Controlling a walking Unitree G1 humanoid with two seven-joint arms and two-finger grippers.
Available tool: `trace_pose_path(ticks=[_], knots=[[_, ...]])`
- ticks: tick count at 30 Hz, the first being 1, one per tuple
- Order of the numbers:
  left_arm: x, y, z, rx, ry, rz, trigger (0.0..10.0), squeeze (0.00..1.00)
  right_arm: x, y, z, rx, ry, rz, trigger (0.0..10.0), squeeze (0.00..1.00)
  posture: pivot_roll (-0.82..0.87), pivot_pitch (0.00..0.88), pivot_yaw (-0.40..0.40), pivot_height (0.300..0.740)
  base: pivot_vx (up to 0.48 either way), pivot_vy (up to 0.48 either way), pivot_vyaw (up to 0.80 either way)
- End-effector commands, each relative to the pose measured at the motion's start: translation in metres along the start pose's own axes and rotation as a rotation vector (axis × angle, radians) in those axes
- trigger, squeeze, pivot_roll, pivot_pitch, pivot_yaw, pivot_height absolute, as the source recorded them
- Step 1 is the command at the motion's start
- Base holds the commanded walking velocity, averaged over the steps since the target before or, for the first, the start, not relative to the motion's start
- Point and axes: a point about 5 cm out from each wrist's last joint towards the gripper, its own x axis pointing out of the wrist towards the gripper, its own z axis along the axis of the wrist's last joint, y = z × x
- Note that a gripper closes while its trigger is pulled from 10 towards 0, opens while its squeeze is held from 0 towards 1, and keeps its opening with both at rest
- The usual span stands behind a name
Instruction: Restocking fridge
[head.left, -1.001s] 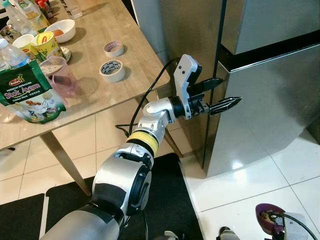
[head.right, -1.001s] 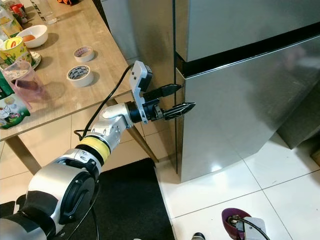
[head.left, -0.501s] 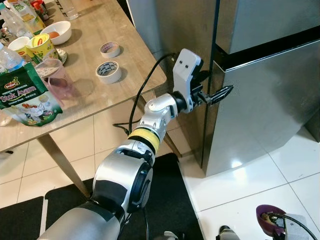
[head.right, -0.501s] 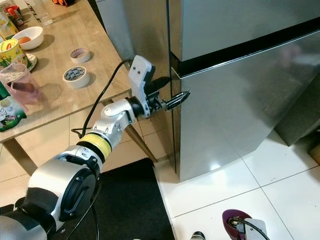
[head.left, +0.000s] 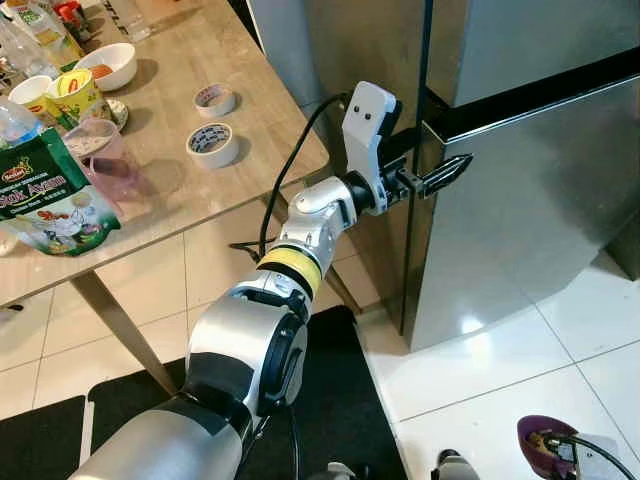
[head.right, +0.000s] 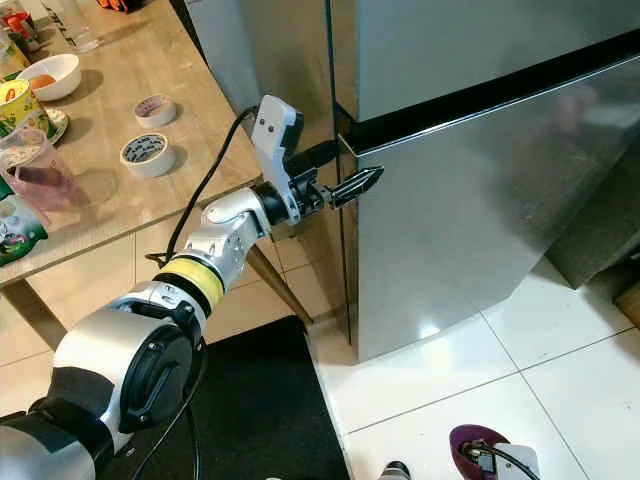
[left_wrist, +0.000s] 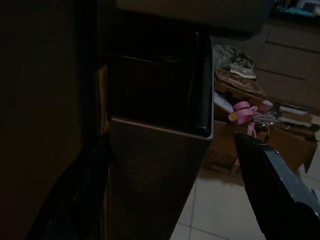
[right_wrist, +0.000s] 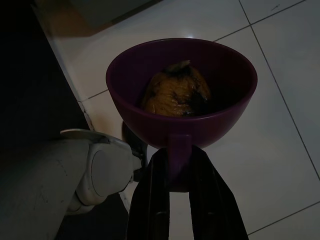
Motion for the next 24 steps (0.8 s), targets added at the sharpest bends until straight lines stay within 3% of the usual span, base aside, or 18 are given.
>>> trace_pose_path(ticks=[1, 12, 24], knots=[[0.011, -0.016, -0.003, -0.001, 0.002, -0.127, 10.0, 0.0, -0.005, -0.003, -0.008, 0.015, 0.01, -0.014, 10.0, 0.0, -0.23, 0.343, 0.181, 0.74, 0.0, 0.0, 0.0], [0.013, -0.033, -0.017, -0.003, 0.021, -0.24, 10.0, 0.0, -0.002, 0.0, -0.004, 0.02, 0.003, -0.009, 10.0, 0.0, -0.22, 0.333, 0.182, 0.74, 0.0, 0.0, 0.0], [0.017, -0.041, -0.02, -0.024, 0.001, -0.293, 10.0, 0.0, -0.002, -0.001, -0.004, 0.025, -0.002, -0.014, 10.0, 0.0, -0.22, 0.334, 0.187, 0.74, 0.0, 0.0, 0.0]])
